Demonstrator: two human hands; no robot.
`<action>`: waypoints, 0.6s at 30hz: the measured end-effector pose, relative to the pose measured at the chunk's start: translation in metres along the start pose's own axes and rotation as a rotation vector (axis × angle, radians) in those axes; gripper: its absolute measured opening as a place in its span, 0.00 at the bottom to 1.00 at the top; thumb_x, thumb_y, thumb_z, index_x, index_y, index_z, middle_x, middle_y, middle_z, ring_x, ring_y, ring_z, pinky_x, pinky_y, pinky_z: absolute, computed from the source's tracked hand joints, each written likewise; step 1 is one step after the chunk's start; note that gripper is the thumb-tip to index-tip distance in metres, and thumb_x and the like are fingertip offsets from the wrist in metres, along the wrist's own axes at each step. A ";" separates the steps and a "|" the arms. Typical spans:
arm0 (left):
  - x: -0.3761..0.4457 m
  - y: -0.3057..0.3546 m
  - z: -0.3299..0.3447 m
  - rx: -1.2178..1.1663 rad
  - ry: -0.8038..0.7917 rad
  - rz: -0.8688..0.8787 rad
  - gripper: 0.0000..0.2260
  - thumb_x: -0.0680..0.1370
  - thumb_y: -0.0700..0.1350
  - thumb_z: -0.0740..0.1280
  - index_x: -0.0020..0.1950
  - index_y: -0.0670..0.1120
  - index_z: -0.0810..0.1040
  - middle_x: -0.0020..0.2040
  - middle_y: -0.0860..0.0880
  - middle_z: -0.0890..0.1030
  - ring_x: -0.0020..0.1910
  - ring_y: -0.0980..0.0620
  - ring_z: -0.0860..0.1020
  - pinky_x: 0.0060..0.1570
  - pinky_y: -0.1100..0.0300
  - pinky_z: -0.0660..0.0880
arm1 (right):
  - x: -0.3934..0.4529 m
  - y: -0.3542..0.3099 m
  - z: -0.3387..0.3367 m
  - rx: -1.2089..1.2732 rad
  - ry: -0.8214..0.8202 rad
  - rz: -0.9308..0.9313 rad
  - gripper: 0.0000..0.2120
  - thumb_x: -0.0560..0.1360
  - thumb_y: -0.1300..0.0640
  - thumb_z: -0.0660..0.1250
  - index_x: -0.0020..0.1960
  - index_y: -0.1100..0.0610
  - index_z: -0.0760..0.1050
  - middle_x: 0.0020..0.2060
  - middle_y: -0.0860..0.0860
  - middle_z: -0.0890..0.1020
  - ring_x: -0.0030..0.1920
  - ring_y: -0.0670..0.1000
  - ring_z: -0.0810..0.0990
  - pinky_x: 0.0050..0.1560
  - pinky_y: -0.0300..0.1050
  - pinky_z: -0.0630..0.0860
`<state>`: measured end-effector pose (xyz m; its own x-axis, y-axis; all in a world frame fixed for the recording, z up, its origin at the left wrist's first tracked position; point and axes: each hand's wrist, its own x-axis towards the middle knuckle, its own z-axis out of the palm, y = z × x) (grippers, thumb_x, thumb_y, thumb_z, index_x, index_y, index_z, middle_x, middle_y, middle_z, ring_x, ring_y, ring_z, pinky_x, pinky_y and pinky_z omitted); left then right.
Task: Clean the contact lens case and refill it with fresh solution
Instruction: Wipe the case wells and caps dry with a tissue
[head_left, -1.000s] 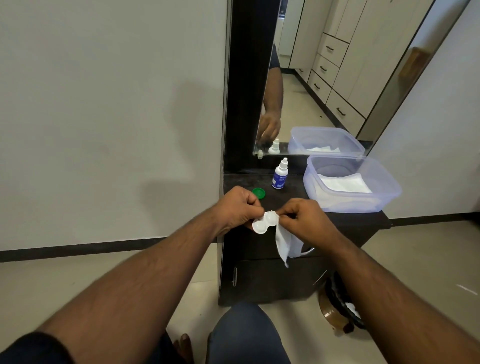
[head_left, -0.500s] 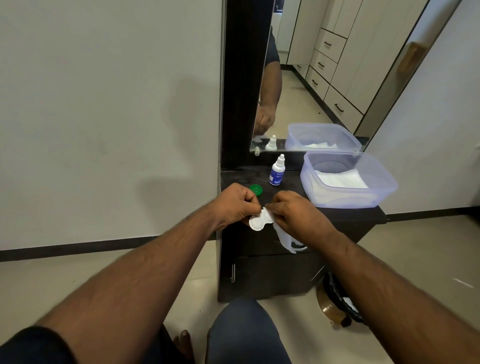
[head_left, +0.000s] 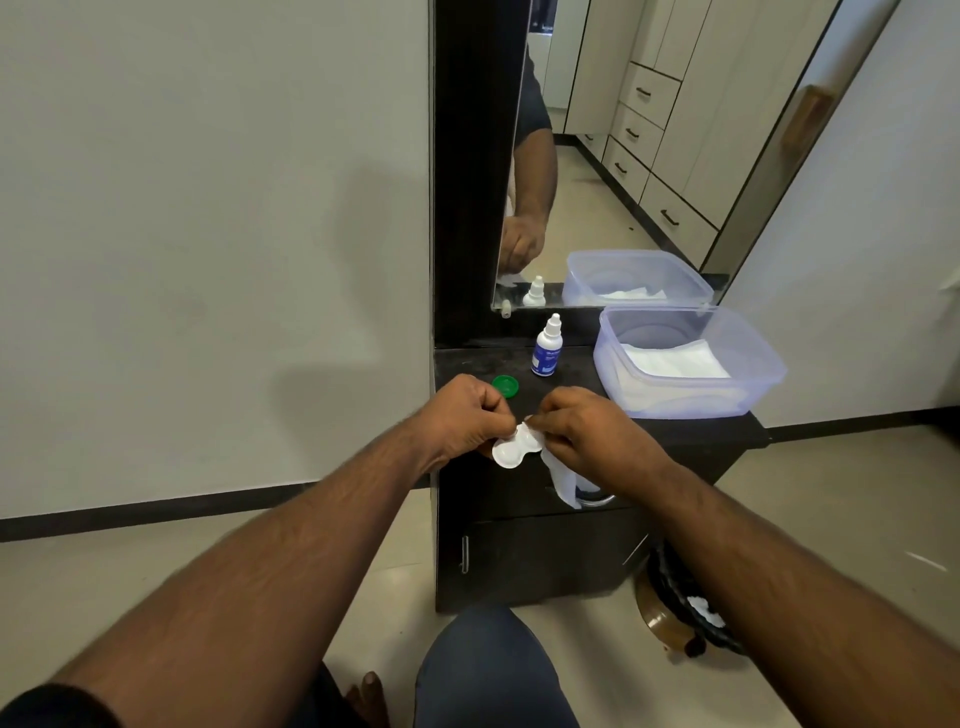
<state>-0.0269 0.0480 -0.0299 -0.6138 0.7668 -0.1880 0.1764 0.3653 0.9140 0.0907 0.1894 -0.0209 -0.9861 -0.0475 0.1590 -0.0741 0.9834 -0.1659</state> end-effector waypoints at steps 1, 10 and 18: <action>0.000 0.000 0.000 -0.001 -0.001 -0.001 0.05 0.71 0.32 0.69 0.36 0.38 0.80 0.32 0.49 0.80 0.29 0.60 0.78 0.30 0.68 0.74 | 0.000 -0.001 0.000 0.002 0.007 -0.010 0.14 0.76 0.59 0.65 0.61 0.58 0.78 0.51 0.55 0.79 0.51 0.52 0.75 0.47 0.39 0.66; -0.001 0.000 -0.002 -0.039 -0.022 0.006 0.05 0.71 0.31 0.69 0.35 0.37 0.80 0.28 0.50 0.79 0.27 0.60 0.77 0.30 0.66 0.73 | 0.004 -0.006 -0.009 -0.047 -0.008 -0.104 0.12 0.73 0.62 0.70 0.55 0.59 0.81 0.47 0.56 0.81 0.48 0.55 0.78 0.44 0.42 0.69; 0.000 -0.001 -0.003 -0.036 -0.019 -0.002 0.03 0.72 0.32 0.69 0.38 0.36 0.81 0.32 0.47 0.80 0.30 0.57 0.78 0.32 0.64 0.75 | -0.005 -0.013 -0.001 -0.259 0.064 -0.284 0.11 0.62 0.65 0.78 0.44 0.61 0.82 0.38 0.55 0.80 0.37 0.53 0.77 0.31 0.44 0.73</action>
<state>-0.0296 0.0459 -0.0293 -0.5995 0.7760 -0.1959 0.1477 0.3478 0.9259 0.0963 0.1764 -0.0188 -0.9198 -0.3213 0.2250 -0.2950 0.9447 0.1433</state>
